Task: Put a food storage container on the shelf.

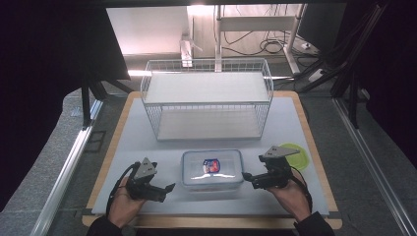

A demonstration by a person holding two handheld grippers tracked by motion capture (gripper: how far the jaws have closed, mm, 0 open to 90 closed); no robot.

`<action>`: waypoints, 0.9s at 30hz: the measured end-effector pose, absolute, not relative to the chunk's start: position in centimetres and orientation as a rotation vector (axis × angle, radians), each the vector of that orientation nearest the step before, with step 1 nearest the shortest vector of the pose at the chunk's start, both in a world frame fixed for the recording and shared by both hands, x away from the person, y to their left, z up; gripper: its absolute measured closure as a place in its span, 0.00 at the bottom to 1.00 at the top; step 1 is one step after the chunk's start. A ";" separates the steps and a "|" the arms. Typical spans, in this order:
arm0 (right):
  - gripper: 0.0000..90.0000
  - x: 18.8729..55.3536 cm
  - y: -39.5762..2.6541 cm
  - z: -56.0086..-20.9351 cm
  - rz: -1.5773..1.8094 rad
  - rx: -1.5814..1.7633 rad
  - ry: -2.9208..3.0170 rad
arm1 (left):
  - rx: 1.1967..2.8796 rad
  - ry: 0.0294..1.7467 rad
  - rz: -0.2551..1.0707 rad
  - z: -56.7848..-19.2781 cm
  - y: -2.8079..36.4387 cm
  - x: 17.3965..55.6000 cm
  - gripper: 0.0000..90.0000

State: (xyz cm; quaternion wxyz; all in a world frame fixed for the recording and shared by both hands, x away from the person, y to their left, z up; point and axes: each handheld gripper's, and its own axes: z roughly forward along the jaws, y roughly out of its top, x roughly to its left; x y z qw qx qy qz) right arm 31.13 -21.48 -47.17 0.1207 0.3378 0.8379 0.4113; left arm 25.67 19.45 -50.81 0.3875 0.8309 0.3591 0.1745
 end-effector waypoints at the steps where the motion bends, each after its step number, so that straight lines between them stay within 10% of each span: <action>1: 0.08 31.1 -21.5 -47.1 1.206 0.993 2.452 | 2.109 0.914 0.441 -50.7 19.5 25.7 0.03; 27: 0.03 33.2 -18.4 -48.4 1.206 1.099 2.651 | 2.013 0.874 0.020 -51.3 16.9 30.9 0.01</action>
